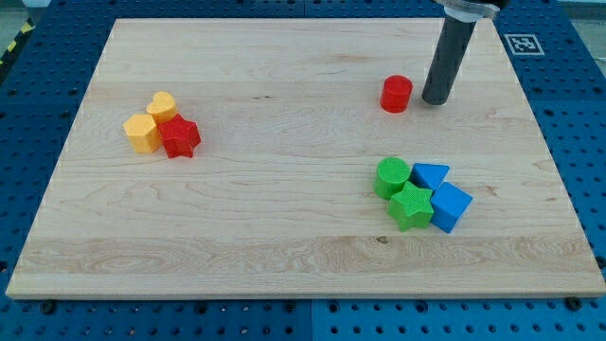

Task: Slide the red circle diagonally to the top right side of the red star

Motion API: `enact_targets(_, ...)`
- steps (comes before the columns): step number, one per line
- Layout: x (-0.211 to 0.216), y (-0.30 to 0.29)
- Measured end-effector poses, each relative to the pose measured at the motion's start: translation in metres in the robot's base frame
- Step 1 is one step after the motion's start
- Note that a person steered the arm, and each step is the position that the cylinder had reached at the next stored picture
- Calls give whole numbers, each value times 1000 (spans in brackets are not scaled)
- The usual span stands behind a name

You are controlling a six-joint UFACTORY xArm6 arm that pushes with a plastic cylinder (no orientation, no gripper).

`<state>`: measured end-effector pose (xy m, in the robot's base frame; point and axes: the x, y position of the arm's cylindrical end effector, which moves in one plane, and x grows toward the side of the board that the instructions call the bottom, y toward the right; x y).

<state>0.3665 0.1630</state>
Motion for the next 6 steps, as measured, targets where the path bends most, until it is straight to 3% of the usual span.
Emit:
enact_targets(1, 0, -83)
enact_targets(2, -10, -122)
enact_targets(3, -43, -119)
enact_targets(5, 4, -171)
enact_targets(6, -17, -125)
